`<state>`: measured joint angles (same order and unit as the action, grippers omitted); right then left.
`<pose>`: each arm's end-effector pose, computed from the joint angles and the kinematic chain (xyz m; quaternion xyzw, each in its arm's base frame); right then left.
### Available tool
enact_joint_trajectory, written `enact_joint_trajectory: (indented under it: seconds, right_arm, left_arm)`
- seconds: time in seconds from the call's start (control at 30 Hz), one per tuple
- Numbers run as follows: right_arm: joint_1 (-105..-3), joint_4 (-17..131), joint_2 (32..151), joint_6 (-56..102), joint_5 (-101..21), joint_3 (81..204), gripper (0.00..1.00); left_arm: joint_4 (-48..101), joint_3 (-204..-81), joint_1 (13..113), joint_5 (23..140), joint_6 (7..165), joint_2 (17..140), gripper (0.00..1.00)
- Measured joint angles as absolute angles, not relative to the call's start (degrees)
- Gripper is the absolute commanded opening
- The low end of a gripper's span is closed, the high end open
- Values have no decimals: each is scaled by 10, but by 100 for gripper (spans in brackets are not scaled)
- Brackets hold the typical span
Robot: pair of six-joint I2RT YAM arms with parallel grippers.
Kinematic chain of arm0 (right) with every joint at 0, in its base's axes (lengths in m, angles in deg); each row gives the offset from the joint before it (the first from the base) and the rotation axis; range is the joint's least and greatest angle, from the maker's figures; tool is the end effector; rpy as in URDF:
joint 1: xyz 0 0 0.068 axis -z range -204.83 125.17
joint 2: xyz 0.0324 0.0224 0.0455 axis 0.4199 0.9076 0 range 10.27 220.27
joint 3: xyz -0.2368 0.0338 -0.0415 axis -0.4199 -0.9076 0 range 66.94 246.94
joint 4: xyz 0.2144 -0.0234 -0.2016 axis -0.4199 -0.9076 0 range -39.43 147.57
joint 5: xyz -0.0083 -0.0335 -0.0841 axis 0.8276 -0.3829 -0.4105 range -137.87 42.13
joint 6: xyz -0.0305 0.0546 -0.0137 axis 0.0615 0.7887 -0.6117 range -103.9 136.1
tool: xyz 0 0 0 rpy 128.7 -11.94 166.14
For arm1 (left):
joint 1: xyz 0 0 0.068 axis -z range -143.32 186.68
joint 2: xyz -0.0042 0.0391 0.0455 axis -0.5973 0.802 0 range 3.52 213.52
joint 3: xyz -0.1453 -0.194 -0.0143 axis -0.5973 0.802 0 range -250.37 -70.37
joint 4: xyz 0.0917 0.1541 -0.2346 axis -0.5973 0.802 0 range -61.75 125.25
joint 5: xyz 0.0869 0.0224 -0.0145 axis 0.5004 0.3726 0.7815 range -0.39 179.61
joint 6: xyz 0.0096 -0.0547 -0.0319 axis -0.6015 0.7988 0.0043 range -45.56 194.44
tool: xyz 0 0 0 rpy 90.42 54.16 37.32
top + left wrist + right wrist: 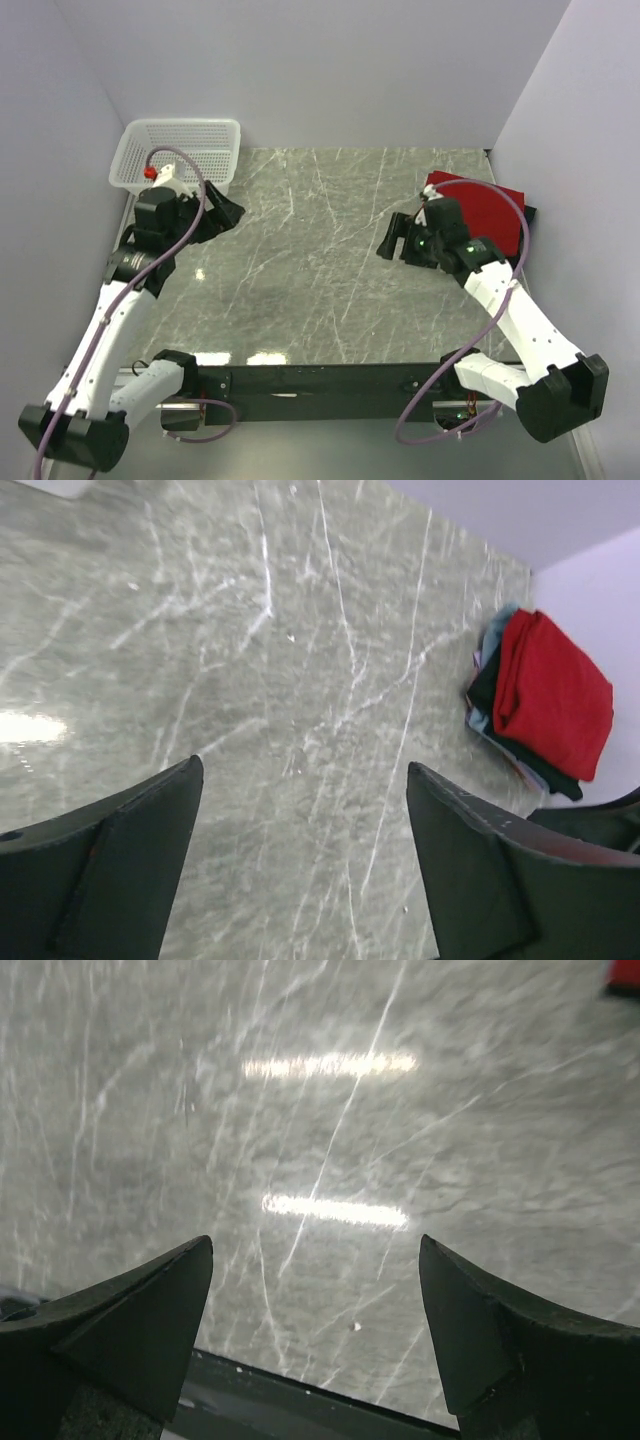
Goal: Fold and stack the t-shirts
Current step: Reset both grippers
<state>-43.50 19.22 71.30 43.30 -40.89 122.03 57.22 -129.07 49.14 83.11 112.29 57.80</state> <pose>0.2641 0.0957 0.2618 0.0448 0.9190 0.2027 0.3352 0.2639 -0.0641 0.3328 -0.1546 0.8261 -0.2726 0.4683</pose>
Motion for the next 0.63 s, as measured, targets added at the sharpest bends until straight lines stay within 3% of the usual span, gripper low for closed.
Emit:
enact_joint_trajectory:
  seconds: [0.23,0.63]
  right_arm:
    - [-490,236,712,444,-407,1169,89]
    - [-532,263,706,448,-445,1165,89]
  left_arm:
    - [573,-1260,491,870,1128,525,99]
    - [576,-1222,491,875,1129,511,100]
